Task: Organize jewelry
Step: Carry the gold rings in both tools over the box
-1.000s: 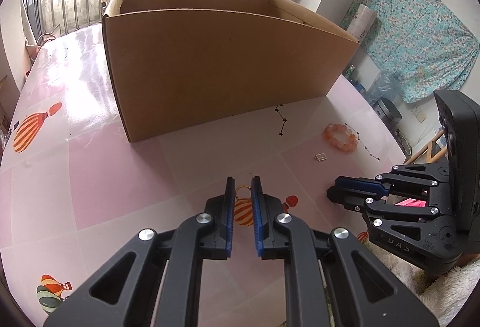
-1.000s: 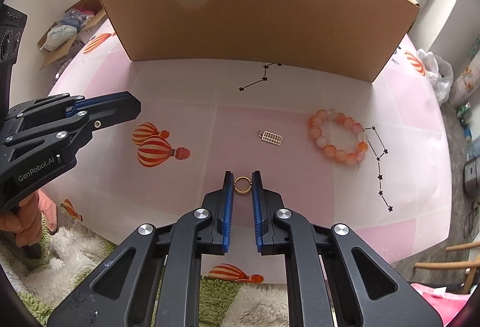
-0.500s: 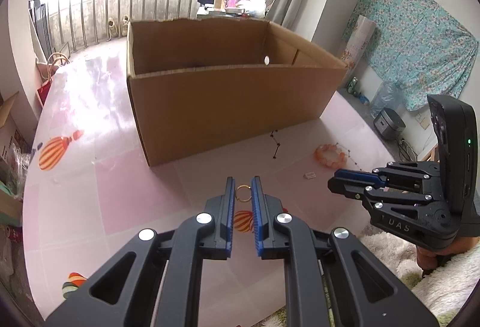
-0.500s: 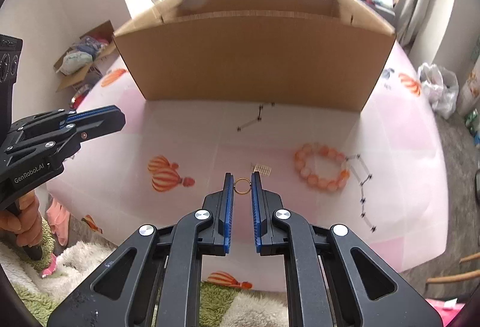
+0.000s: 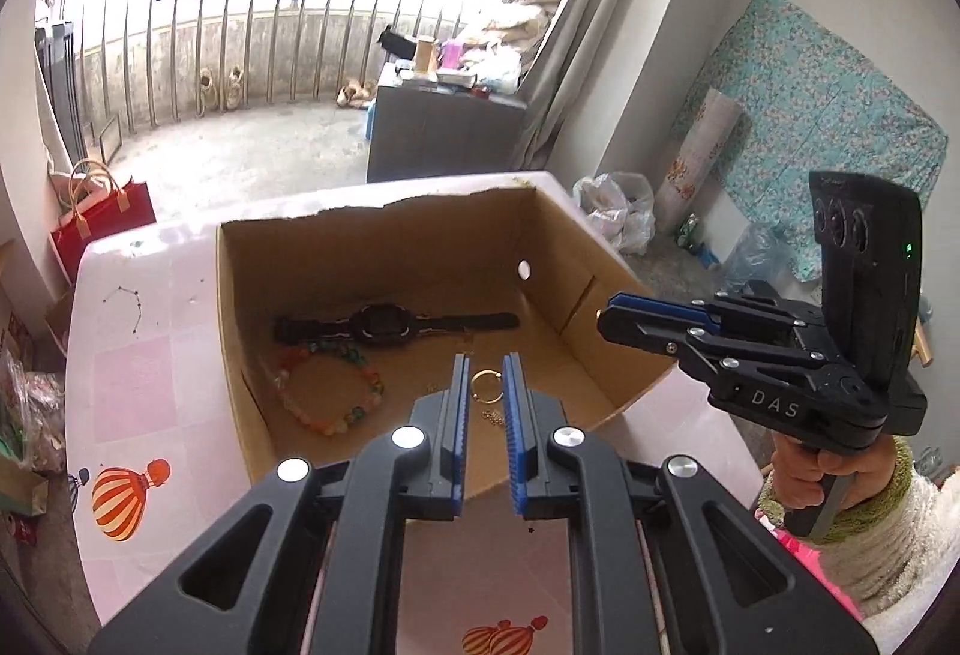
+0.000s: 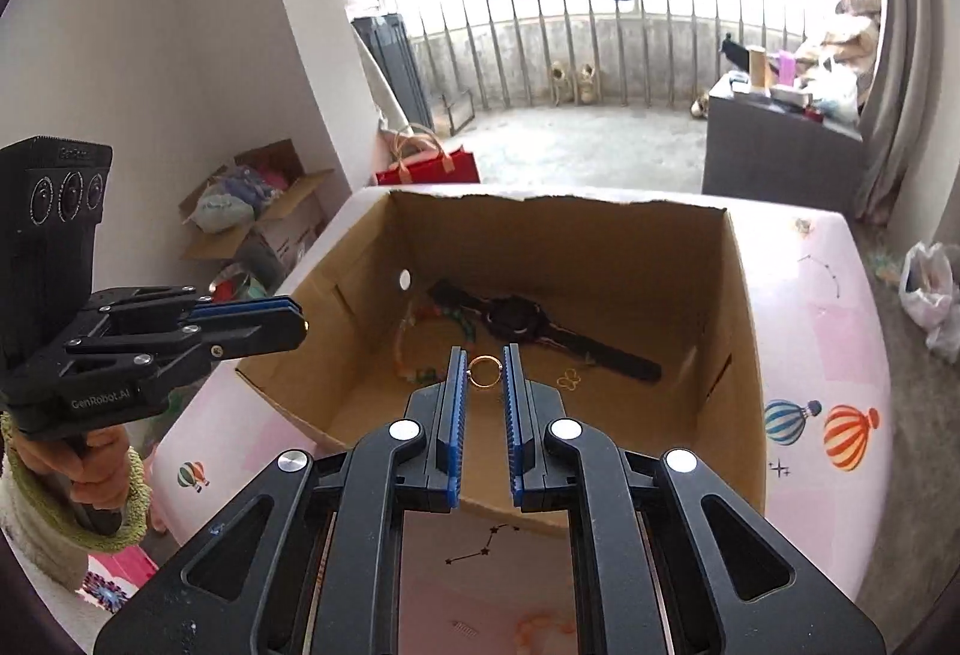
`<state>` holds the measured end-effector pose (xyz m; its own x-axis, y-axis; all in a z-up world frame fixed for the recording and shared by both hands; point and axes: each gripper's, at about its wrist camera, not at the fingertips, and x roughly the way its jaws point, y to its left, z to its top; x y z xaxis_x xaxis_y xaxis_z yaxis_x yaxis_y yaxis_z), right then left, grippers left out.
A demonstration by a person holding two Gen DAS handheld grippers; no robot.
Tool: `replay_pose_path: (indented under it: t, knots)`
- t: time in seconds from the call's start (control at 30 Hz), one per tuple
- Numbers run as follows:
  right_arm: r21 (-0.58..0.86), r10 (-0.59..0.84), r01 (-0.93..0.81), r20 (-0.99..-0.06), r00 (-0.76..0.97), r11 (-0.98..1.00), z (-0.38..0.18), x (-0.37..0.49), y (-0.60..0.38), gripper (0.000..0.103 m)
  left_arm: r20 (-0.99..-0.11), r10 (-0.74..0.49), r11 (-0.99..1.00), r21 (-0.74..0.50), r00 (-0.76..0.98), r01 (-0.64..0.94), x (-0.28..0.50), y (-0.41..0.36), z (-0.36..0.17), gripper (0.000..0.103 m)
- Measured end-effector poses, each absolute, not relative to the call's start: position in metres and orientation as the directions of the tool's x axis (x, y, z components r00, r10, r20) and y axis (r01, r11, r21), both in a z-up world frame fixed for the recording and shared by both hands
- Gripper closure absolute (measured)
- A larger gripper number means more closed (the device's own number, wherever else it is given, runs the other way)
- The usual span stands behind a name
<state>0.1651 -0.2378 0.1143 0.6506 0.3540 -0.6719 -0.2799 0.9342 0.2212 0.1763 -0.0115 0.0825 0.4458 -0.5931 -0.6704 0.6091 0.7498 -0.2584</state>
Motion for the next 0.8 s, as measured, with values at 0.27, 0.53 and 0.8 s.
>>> replay_pose_path:
  t: [0.27, 0.53, 0.8]
  knots:
    - [0.291, 0.385, -0.257, -0.770, 0.509, 0.922, 0.080, 0.203, -0.240, 0.093, -0.800, -0.517, 0.794, -0.317, 0.304, 0.519, 0.231, -0.036, 0.036, 0.092]
    - [0.331, 0.406, -0.234, -0.747, 0.527, 0.914, 0.083, 0.214, -0.260, 0.092, -0.818, -0.470, 0.828, -0.279, 0.332, 0.486, 0.235, -0.034, 0.035, 0.065]
    - [0.377, 0.435, -0.226, -0.688, 0.581, 0.898, 0.100, 0.206, -0.281, 0.081, -0.793, -0.459, 0.843, -0.245, 0.401, 0.479, 0.226, -0.027, 0.050, 0.045]
